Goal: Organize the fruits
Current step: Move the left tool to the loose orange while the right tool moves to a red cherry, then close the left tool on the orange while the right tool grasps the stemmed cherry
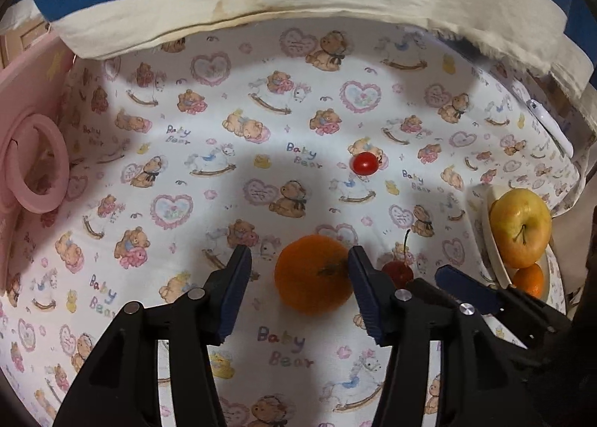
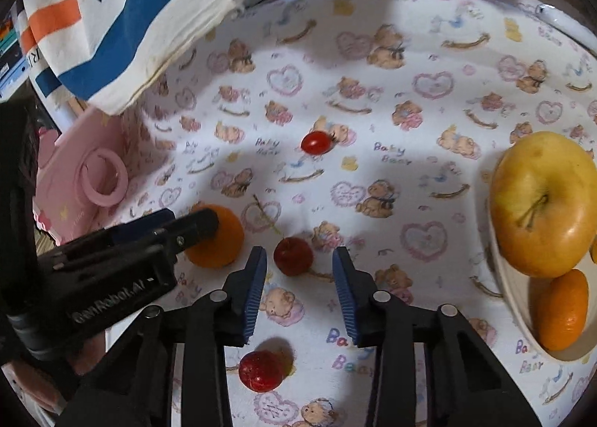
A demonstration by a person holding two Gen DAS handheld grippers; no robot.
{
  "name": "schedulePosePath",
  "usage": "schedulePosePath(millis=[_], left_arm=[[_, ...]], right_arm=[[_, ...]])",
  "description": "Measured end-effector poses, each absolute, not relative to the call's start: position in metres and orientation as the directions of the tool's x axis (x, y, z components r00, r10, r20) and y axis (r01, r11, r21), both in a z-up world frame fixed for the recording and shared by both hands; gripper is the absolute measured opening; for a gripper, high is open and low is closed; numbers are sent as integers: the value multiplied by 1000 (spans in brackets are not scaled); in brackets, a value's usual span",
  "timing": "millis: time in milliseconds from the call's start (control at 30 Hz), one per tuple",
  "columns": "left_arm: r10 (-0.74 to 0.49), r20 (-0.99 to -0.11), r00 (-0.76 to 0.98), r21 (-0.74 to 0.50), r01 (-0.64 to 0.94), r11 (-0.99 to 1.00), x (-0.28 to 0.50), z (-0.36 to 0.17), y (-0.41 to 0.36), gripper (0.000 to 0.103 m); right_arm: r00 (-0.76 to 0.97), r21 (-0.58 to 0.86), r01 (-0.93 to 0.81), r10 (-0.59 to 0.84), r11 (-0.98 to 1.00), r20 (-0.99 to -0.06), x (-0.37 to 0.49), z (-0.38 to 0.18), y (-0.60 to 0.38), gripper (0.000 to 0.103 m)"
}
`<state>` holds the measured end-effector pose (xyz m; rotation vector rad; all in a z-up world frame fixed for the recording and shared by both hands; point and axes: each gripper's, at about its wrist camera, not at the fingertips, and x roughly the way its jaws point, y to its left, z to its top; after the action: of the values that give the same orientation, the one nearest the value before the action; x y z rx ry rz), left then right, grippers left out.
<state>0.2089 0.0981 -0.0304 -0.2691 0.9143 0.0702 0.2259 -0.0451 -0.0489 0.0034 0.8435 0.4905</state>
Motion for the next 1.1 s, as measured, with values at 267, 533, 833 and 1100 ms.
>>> schedulePosePath(millis=[267, 533, 833, 1100], left_arm=[[-48, -792, 608, -216, -205, 955, 209, -31, 103, 60], [-65, -775, 629, -279, -247, 928, 207, -27, 118, 62], [-74, -766, 638, -265, -209, 941, 207, -21, 109, 62], [-77, -768, 636, -265, -205, 942, 208, -21, 108, 62]], right_arm=[[563, 150, -419, 386, 895, -731, 230, -54, -38, 34], [544, 125, -444, 378, 887, -749, 233, -58, -30, 23], [540, 121, -419, 354, 900, -764, 225, -46, -51, 22], [523, 94, -426, 330, 900, -786, 228, -53, -45, 34]])
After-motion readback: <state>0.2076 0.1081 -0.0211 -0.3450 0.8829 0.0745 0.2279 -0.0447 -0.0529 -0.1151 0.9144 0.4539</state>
